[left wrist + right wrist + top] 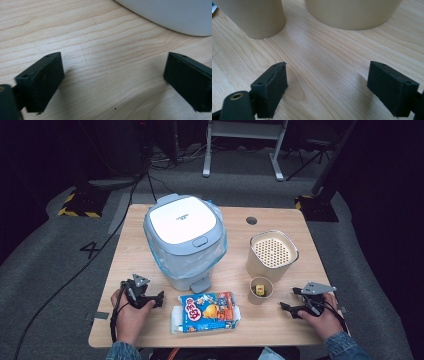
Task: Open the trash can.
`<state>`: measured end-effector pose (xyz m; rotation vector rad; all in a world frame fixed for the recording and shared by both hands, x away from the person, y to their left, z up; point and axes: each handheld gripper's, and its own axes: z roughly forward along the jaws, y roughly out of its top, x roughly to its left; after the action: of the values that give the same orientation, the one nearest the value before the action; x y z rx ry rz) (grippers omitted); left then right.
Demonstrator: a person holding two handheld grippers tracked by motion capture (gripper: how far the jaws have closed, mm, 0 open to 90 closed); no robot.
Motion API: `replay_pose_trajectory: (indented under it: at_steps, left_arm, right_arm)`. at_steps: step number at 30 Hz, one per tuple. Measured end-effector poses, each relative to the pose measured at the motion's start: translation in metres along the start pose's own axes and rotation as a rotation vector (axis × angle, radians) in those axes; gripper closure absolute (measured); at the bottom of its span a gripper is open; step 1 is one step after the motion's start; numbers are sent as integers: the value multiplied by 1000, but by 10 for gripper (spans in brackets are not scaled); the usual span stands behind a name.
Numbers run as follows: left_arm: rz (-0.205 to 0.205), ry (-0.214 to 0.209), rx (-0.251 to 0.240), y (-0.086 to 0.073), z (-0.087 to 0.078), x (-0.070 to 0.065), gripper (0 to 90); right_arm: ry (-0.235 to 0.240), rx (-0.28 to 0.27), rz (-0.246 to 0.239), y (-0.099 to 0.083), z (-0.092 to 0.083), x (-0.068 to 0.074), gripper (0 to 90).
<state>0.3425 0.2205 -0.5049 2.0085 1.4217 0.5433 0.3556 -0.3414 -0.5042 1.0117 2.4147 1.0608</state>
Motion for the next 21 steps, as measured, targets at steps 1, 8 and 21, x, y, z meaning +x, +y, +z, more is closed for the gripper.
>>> replay_pose_trajectory:
  at_steps: [1,8,21]
  left_arm:
    - [10,-8,-12,-1,-2,1,127]
    - [82,-121,-1,4,-26,6,488]
    - [165,-329,-28,18,-67,5,635]
  right_arm:
    - [0,0,0,0,0,0,161]
    - [1,-1,-2,0,0,0,160]
    - [-5,-1,6,-2,-2,1,162]
